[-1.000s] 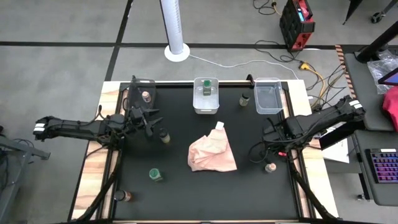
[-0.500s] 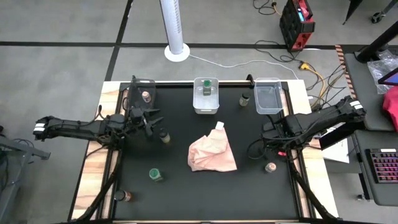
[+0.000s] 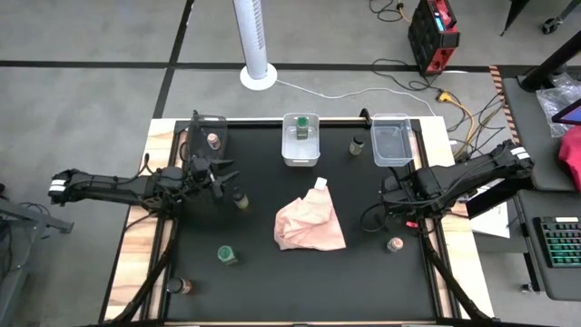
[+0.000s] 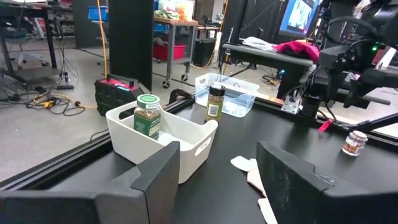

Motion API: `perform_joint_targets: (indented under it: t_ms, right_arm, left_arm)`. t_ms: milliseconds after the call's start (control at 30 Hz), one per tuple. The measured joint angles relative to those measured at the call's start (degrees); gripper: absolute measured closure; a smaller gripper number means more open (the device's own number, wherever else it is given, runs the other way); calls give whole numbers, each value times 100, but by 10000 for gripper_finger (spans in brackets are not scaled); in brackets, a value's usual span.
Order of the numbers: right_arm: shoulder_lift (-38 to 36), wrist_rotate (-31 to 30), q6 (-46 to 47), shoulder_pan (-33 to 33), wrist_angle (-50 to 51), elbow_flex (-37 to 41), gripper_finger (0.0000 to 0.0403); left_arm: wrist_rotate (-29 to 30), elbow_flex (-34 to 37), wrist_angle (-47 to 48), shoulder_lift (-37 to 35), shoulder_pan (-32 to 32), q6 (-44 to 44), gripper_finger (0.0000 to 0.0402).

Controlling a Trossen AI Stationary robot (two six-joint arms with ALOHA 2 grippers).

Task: Sort spices by type
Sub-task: Put the left black spice bottle into the transparent bin

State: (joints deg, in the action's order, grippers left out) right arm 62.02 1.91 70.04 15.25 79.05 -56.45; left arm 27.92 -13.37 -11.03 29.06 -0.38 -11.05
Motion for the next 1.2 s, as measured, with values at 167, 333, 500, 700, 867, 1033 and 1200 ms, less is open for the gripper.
perform_joint_targets:
  t_ms: [167, 333, 500, 700, 867, 1033, 1200]
  right_arm:
    - [0, 0, 0, 0, -11, 0, 122]
    - [0, 0, -13, 0, -14, 0, 119]
    - [0, 0, -14, 0, -12, 0, 126]
    - [0, 12, 76, 0, -12, 0, 124]
    - [0, 176, 203, 0, -9, 0, 114]
    - [0, 273, 214, 0, -9, 0, 108]
    - [0, 280, 208, 0, -9, 0, 114]
  left_arm:
    - [0, 0, 2, 91, 0, -2, 205]
    - [0, 0, 0, 182, 0, -2, 205]
    - [0, 0, -4, 199, 0, -19, 205]
    - [0, 0, -9, 199, 0, -20, 205]
    - [0, 0, -9, 199, 0, -20, 205]
    - [2, 0, -9, 199, 0, -20, 205]
    - [1, 0, -9, 199, -1, -17, 205]
